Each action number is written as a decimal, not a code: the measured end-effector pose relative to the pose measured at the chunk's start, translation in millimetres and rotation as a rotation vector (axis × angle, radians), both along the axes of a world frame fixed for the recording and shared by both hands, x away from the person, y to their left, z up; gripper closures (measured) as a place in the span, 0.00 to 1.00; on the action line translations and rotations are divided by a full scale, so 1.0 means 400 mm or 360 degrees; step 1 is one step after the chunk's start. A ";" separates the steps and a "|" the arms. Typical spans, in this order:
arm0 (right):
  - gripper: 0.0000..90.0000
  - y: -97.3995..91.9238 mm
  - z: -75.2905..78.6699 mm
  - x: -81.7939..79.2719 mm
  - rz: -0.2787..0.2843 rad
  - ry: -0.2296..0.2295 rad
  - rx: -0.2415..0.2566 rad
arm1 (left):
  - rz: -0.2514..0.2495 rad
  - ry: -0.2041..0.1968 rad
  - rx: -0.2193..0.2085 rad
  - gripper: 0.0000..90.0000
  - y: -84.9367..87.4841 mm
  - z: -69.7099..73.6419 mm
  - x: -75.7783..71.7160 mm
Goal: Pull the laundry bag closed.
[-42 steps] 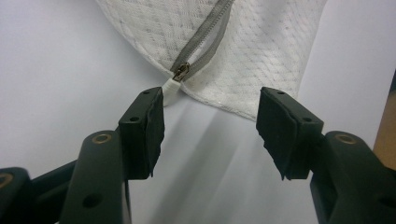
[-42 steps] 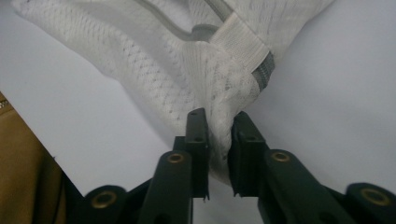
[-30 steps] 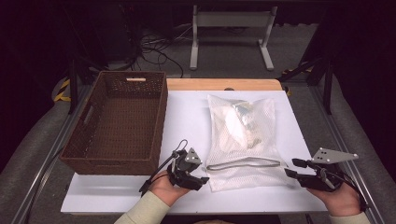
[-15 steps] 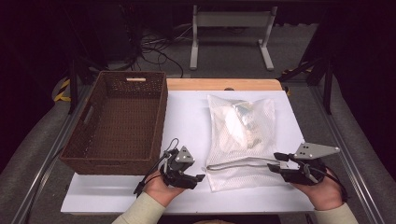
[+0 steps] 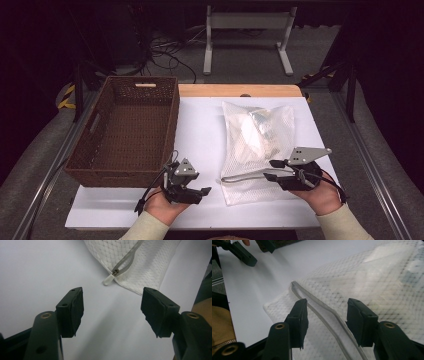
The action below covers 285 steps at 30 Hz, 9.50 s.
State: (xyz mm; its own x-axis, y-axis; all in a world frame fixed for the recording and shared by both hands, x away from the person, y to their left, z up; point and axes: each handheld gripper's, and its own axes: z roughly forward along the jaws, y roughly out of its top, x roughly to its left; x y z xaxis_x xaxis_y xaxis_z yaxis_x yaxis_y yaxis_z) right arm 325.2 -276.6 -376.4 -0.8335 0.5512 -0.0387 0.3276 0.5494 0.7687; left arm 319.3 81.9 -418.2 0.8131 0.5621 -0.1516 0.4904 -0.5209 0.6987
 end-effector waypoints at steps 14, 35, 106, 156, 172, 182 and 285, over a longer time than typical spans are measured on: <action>0.56 0.133 -0.005 0.027 0.0223 -0.0019 -0.0026 | 0.0080 -0.0003 0.0024 0.40 0.049 -0.006 -0.030; 0.75 0.295 -0.070 0.072 0.0326 0.0059 -0.0052 | 0.0080 -0.0001 0.0057 0.46 0.046 -0.015 -0.024; 0.95 0.302 -0.113 0.100 0.0261 0.0150 -0.0080 | -0.0121 0.0123 0.0019 0.42 -0.078 -0.057 0.017; 0.95 0.178 -0.066 0.070 0.0252 0.0182 0.0136 | -0.0279 0.0115 0.0067 0.98 -0.178 -0.068 0.029; 0.68 0.311 -0.111 0.107 0.0294 0.0252 -0.0088 | -0.0244 0.0113 0.0072 0.98 -0.172 -0.077 0.013; 0.84 0.341 -0.130 0.110 0.0316 0.0261 -0.0269 | -0.0241 0.0113 0.0073 0.98 -0.171 -0.076 0.004; 0.94 0.187 -0.116 0.063 0.0078 0.0537 0.0136 | -0.0313 0.0157 0.0098 0.97 -0.192 -0.084 0.006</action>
State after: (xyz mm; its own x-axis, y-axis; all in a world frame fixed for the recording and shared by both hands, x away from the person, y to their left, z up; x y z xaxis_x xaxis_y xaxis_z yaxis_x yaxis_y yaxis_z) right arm 350.5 -201.9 -423.0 -0.8169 0.4998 0.2880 0.5460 0.5089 0.6655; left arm 321.9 5.2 -451.8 0.8907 0.4051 -0.2061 0.4397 -0.6532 0.6164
